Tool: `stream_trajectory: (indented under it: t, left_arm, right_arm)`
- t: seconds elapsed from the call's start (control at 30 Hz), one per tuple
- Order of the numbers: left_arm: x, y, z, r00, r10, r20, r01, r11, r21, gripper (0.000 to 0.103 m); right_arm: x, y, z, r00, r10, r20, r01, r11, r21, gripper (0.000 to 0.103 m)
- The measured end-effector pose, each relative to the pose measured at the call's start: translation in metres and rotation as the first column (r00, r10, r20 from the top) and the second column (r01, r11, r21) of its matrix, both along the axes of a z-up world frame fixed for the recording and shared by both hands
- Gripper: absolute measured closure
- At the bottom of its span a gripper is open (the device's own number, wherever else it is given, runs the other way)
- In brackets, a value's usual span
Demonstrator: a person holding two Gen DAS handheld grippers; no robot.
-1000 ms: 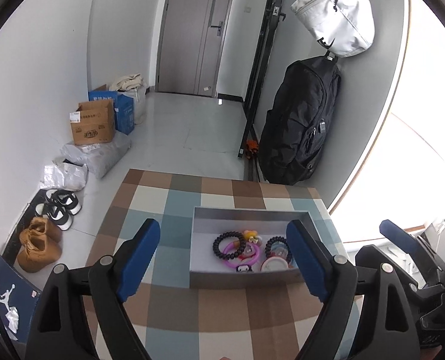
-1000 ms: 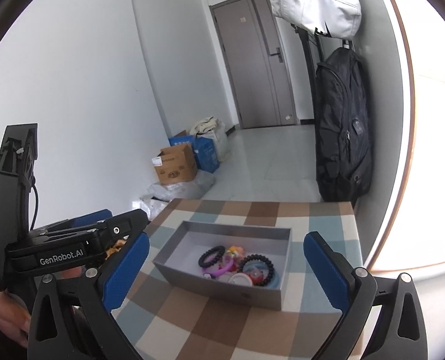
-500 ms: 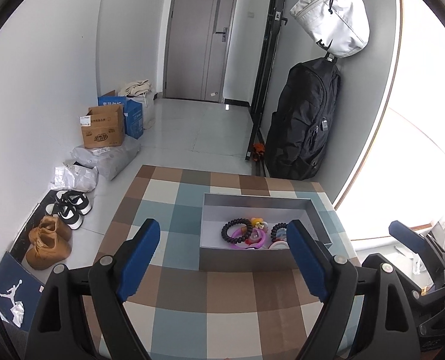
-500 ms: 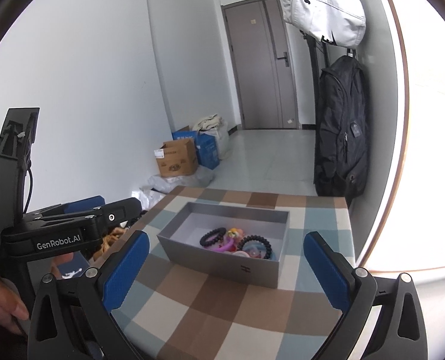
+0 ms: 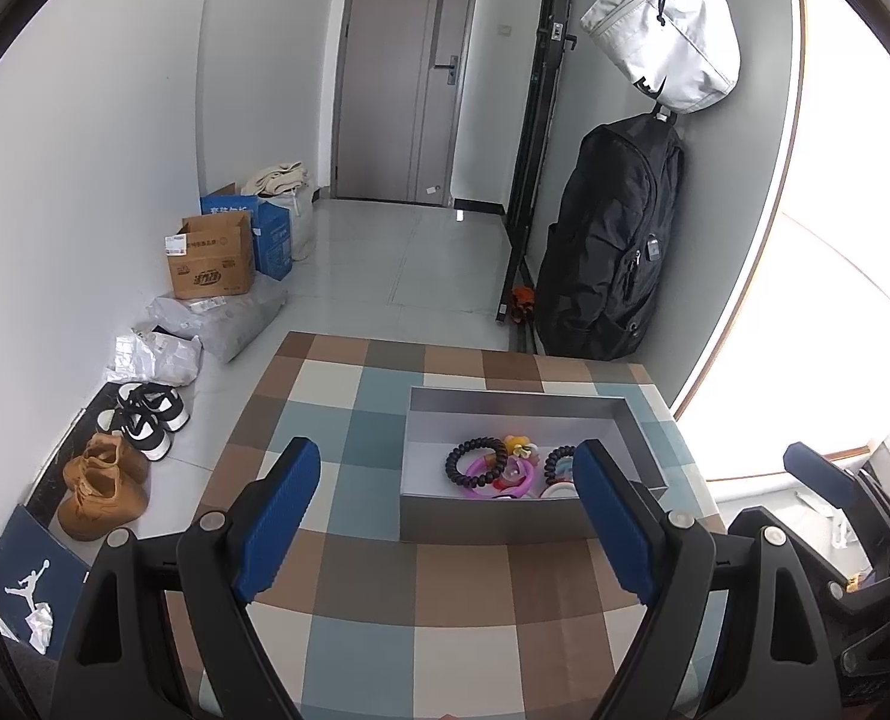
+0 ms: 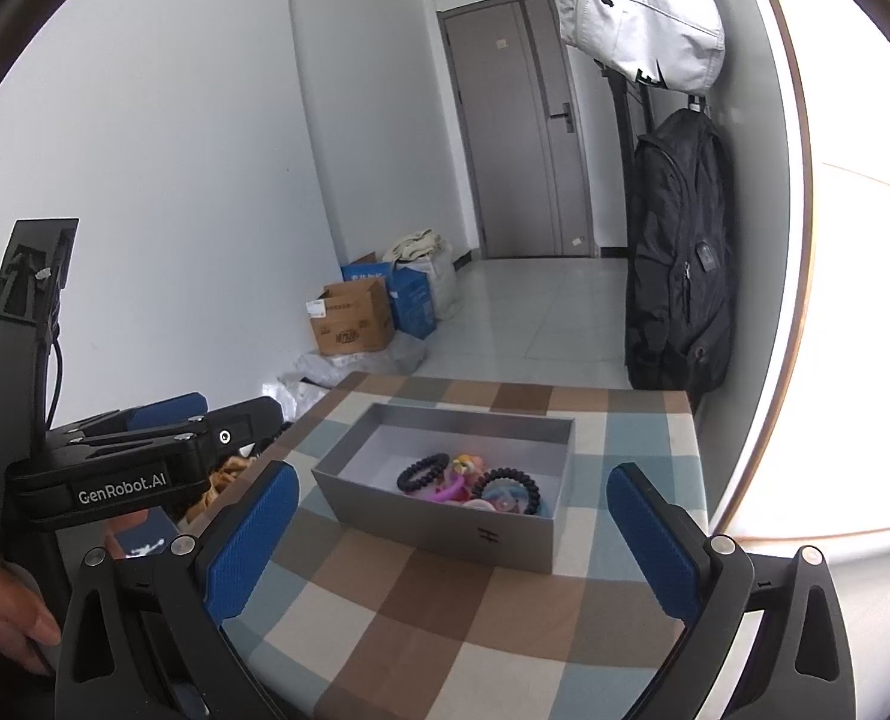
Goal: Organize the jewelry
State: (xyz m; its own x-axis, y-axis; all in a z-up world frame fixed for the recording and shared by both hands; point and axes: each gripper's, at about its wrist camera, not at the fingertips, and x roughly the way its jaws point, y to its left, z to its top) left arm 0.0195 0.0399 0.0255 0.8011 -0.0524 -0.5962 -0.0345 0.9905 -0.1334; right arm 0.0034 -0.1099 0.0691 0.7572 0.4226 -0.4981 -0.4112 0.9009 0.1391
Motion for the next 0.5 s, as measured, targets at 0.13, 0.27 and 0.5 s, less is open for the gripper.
stream_trajectory:
  t: [0.13, 0.27, 0.5]
  left_arm:
    - [-0.0001, -0.0003, -0.0004, 1.0, -0.004, -0.003, 0.004, 1.0, -0.001, 0.02]
    - [0.0001, -0.0006, -0.0003, 1.0, -0.006, -0.005, 0.006, 1.0, 0.0, 0.02]
    - [-0.001, -0.0016, -0.0018, 1.0, -0.009, -0.017, 0.01, 1.0, 0.009, 0.02]
  right_arm:
    - [0.0004, 0.0002, 0.0, 1.0, -0.002, -0.004, 0.002, 1.0, 0.002, 0.0]
    - [0.0004, -0.0001, -0.001, 1.0, -0.004, -0.005, 0.004, 1.0, 0.002, 0.0]
    - [0.0007, -0.0012, -0.0013, 1.0, -0.007, -0.007, 0.007, 1.0, 0.002, 0.0]
